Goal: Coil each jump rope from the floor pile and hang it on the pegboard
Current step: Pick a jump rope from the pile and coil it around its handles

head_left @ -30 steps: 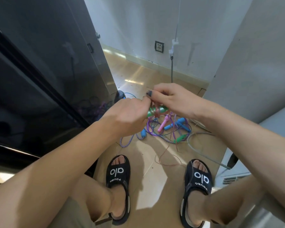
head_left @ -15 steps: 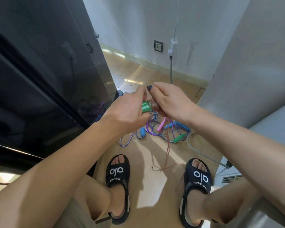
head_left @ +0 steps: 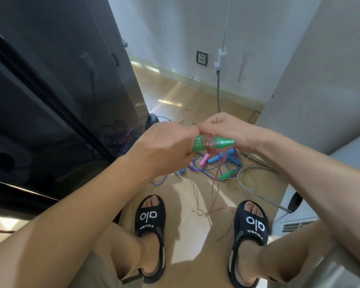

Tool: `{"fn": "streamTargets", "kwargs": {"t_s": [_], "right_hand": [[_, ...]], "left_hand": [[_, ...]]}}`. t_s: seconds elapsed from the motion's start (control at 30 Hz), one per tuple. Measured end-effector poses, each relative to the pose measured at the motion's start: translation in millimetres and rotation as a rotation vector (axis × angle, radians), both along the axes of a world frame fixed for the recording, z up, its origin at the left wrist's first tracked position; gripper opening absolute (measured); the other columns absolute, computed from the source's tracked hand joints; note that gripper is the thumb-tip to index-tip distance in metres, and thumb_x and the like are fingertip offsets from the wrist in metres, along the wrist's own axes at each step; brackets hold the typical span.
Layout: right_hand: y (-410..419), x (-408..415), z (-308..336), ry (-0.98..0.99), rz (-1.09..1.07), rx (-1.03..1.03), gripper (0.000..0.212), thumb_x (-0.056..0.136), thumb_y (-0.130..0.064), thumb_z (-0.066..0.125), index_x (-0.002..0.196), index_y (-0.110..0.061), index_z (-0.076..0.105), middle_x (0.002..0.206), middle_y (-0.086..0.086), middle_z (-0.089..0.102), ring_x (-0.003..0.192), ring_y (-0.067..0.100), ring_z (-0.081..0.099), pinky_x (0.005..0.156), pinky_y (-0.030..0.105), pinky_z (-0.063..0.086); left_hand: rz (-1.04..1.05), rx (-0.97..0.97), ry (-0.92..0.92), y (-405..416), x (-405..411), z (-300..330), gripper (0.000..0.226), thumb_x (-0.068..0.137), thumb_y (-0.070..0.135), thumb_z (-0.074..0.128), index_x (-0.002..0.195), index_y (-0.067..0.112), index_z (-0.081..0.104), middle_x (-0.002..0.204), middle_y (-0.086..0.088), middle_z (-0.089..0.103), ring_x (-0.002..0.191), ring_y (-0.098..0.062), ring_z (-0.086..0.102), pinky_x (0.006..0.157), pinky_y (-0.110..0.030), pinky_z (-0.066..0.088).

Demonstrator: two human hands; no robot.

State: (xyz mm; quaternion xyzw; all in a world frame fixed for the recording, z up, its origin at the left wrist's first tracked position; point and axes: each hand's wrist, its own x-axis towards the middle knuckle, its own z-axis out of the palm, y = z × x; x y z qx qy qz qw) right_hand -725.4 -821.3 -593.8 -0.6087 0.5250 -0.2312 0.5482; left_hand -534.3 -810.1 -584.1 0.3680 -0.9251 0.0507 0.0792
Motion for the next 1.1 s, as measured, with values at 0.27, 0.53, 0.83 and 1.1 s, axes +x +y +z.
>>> {"fn": "streamTargets", "kwargs": {"t_s": [0.27,0.53,0.83,1.1], "right_hand": [[14,38,-39,0.095,-0.287,0.035,0.038,0.100,-0.034,0.040,0.077,-0.009,0.056,0.061,0.004,0.049,0.055,0.020,0.042,0.053,0.030,0.035],[63,73,1,0.304,-0.108,-0.374,0.043,0.103,-0.031,0.045,0.062,-0.020,0.037,0.055,-0.004,0.042,0.054,0.016,0.040,0.051,0.031,0.033],[7,27,5,0.539,0.058,-0.532,0.056,0.097,-0.049,0.055,0.059,-0.013,0.034,0.050,-0.001,0.033,0.053,0.018,0.027,0.053,0.035,0.026],[15,25,-39,0.274,-0.022,-0.009,0.062,0.085,-0.065,0.044,0.078,-0.005,0.057,0.069,0.010,0.051,0.064,0.023,0.048,0.065,0.054,0.051]], "left_hand": [[0.342,0.264,0.129,-9,1,15,0.028,0.088,0.023,0.057,0.065,0.022,0.041,0.067,0.000,0.055,0.069,-0.028,0.054,0.059,-0.034,0.039],[0.552,0.370,-0.209,-27,25,-8,0.012,0.092,0.019,0.053,0.094,0.012,0.062,0.088,-0.008,0.061,0.076,-0.025,0.062,0.065,-0.036,0.054],[0.184,0.159,-0.471,4,-4,-16,0.021,0.090,0.008,0.049,0.108,0.010,0.060,0.076,-0.005,0.042,0.064,-0.025,0.045,0.063,-0.033,0.038],[0.312,0.316,0.035,1,-4,7,0.024,0.088,0.018,0.052,0.066,0.018,0.043,0.061,0.001,0.047,0.058,-0.020,0.045,0.056,-0.033,0.032]]}}
